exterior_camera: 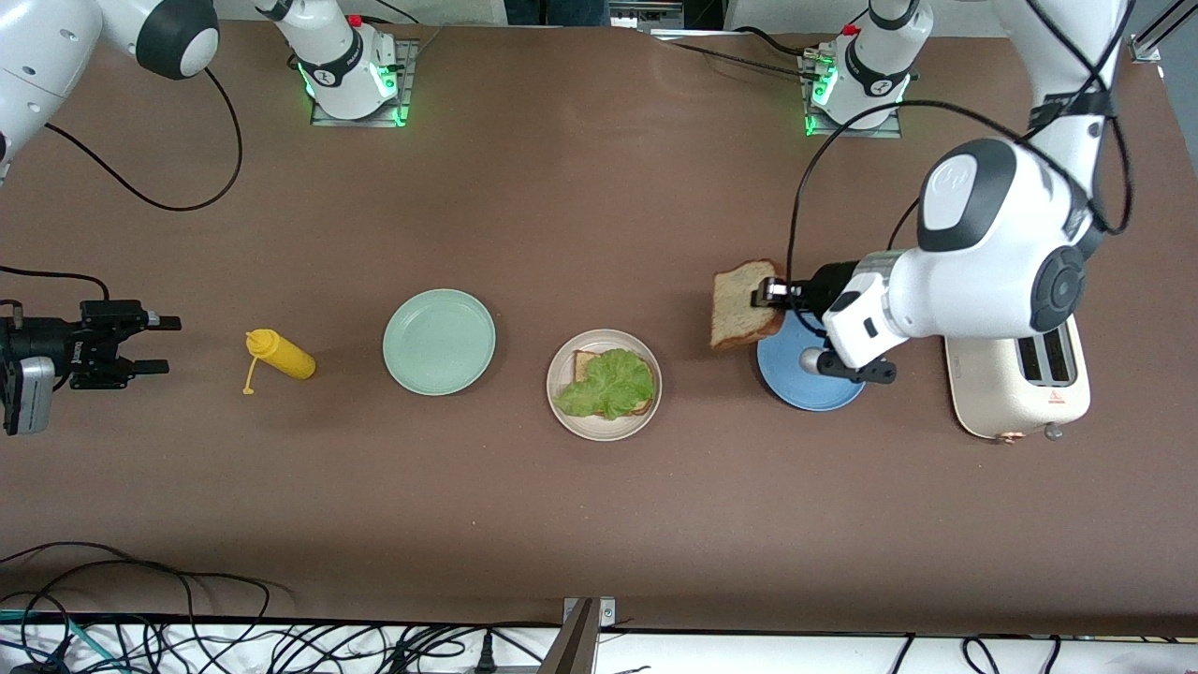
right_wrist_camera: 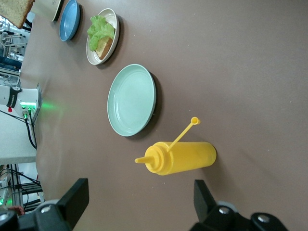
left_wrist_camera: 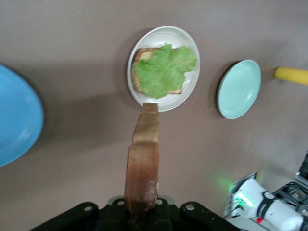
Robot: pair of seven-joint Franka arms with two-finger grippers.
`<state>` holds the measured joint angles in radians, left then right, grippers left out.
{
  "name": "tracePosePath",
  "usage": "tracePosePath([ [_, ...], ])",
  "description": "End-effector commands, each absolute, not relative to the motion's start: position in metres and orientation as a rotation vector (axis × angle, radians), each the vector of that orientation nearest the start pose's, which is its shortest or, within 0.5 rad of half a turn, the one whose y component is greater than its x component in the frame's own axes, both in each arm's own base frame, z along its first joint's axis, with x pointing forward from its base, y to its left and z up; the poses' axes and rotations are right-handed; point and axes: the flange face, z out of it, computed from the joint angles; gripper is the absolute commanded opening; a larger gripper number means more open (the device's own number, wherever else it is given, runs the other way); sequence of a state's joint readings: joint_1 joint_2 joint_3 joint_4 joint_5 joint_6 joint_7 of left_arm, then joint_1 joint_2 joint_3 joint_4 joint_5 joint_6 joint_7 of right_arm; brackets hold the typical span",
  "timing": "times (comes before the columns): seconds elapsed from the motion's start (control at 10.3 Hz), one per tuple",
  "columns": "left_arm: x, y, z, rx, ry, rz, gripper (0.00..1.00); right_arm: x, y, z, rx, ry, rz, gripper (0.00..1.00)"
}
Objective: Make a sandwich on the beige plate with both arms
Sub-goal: 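Lift the toast from the toaster and carry it toward the beige plate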
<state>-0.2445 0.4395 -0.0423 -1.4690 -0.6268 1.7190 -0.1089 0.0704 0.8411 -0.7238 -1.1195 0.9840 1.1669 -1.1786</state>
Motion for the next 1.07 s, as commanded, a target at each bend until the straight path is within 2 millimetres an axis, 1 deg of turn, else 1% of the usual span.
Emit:
tracePosePath([
  [0.0,0.644,-0.28,0.402,2.407,0.028,-0.353,0.0,0.668,-0.178,0.367,-2.258,-0.737,0.061,0.97],
  [0.1,0.645,-0.302,0.384,2.385,0.011,-0.3,0.0,0.668,-0.177,0.367,-2.259,-0.733,0.063,0.97],
  [0.19,0.649,-0.315,0.361,2.356,0.013,-0.258,0.0,0.669,-0.177,0.367,-2.265,-0.727,0.067,0.97],
  [0.29,0.648,-0.336,0.341,2.321,0.007,-0.21,0.0,0.672,-0.166,0.37,-2.277,-0.712,0.091,0.97],
  [0.39,0.648,-0.35,0.321,2.293,0.023,-0.17,0.0,0.677,-0.153,0.376,-2.306,-0.694,0.118,0.97],
  [0.49,0.645,-0.358,0.309,2.288,-0.003,-0.153,0.0,0.681,-0.129,0.382,-2.345,-0.657,0.18,0.97],
  [0.58,0.638,-0.369,0.295,2.29,-0.057,-0.157,0.0,0.683,-0.116,0.394,-2.402,-0.566,0.227,0.97],
  [0.68,0.637,-0.372,0.283,2.289,-0.091,-0.139,0.0,0.685,-0.104,0.405,-2.464,-0.487,0.262,0.97],
  [0.78,0.64,-0.37,0.269,2.29,-0.117,-0.095,0.0,0.685,-0.079,0.412,-2.518,-0.471,0.343,0.97],
  [0.88,0.639,-0.37,0.255,2.255,-0.123,-0.084,0.0,0.685,-0.049,0.425,-2.627,-0.48,0.412,0.97],
  [0.97,0.639,-0.371,0.249,2.221,-0.139,-0.067,0.0,0.684,-0.032,0.434,-2.696,-0.473,0.452,0.97],
])
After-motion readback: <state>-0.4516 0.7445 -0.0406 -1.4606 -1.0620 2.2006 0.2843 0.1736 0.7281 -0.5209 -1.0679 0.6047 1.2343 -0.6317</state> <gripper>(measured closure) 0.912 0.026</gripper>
